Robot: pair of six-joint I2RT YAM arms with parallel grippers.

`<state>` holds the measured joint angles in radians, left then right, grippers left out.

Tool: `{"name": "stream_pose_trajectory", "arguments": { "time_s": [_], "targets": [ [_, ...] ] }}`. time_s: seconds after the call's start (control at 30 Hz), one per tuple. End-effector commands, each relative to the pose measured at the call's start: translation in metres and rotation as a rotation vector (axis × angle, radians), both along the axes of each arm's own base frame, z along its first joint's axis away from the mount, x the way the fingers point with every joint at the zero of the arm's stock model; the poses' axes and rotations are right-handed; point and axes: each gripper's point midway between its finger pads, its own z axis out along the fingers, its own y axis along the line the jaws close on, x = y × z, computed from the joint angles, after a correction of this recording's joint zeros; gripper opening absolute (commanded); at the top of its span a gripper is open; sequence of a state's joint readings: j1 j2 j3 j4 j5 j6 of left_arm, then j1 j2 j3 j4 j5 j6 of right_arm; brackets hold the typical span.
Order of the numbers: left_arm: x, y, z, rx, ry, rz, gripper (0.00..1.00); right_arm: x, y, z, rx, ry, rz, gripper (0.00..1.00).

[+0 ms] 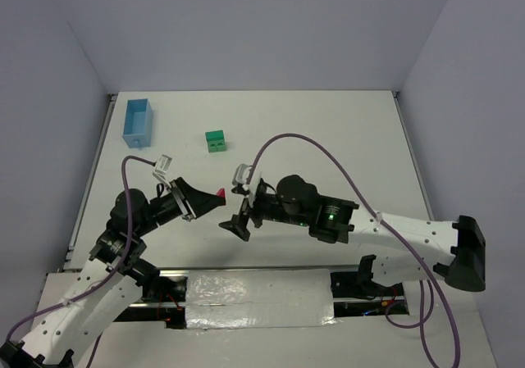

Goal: Build the wood block tower

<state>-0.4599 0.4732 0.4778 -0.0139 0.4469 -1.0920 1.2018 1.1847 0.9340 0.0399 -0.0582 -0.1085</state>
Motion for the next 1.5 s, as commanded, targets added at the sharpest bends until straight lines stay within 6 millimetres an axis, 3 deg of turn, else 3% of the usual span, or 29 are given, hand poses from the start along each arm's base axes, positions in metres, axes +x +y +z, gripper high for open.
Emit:
{"name": "stream_pose_trajectory", "arguments": {
  "time_s": [0.0, 0.03, 0.1, 0.13, 0.17, 0.3, 0.37, 0.5, 0.7, 1.07, 1.47],
  "targets": [
    [0.008, 0.005, 0.037, -0.045, -0.191, 0.050, 0.00, -0.012, -0.016, 0.041, 0.193, 0.126, -0.008, 1.00],
    [0.007, 0.006, 0.049, -0.079, -0.246, 0.057, 0.00, -0.018, -0.023, 0.053, 0.257, 0.187, -0.005, 1.00],
    [0.007, 0.007, 0.049, -0.108, -0.276, 0.065, 0.00, -0.021, -0.029, 0.062, 0.332, 0.260, -0.016, 0.99],
    [0.003, 0.008, 0.066, -0.156, -0.345, 0.062, 0.00, -0.022, -0.033, 0.069, 0.373, 0.303, -0.031, 0.99],
    [0.000, 0.009, 0.069, -0.178, -0.369, 0.060, 0.00, -0.022, -0.033, 0.075, 0.434, 0.431, -0.065, 0.97],
    [-0.010, 0.013, 0.084, -0.276, -0.457, 0.052, 0.00, -0.015, -0.031, 0.068, 0.551, 0.709, -0.126, 0.86],
    [-0.016, 0.015, 0.090, -0.317, -0.487, 0.038, 0.00, -0.023, -0.032, 0.081, 0.650, 0.775, -0.058, 0.81],
    [-0.027, 0.019, 0.098, -0.402, -0.524, 0.021, 0.00, -0.028, -0.027, 0.102, 0.736, 0.806, 0.020, 0.71],
    [-0.031, 0.023, 0.099, -0.439, -0.512, 0.022, 0.00, -0.025, -0.015, 0.105, 0.777, 0.801, 0.057, 0.60],
    [-0.041, 0.025, 0.111, -0.463, -0.532, 0.002, 0.00, -0.016, -0.002, 0.109, 0.767, 0.775, 0.043, 0.58],
    [-0.044, 0.023, 0.110, -0.495, -0.493, -0.035, 0.00, -0.018, 0.010, 0.118, 0.771, 0.736, 0.102, 0.55]
  ]
}}
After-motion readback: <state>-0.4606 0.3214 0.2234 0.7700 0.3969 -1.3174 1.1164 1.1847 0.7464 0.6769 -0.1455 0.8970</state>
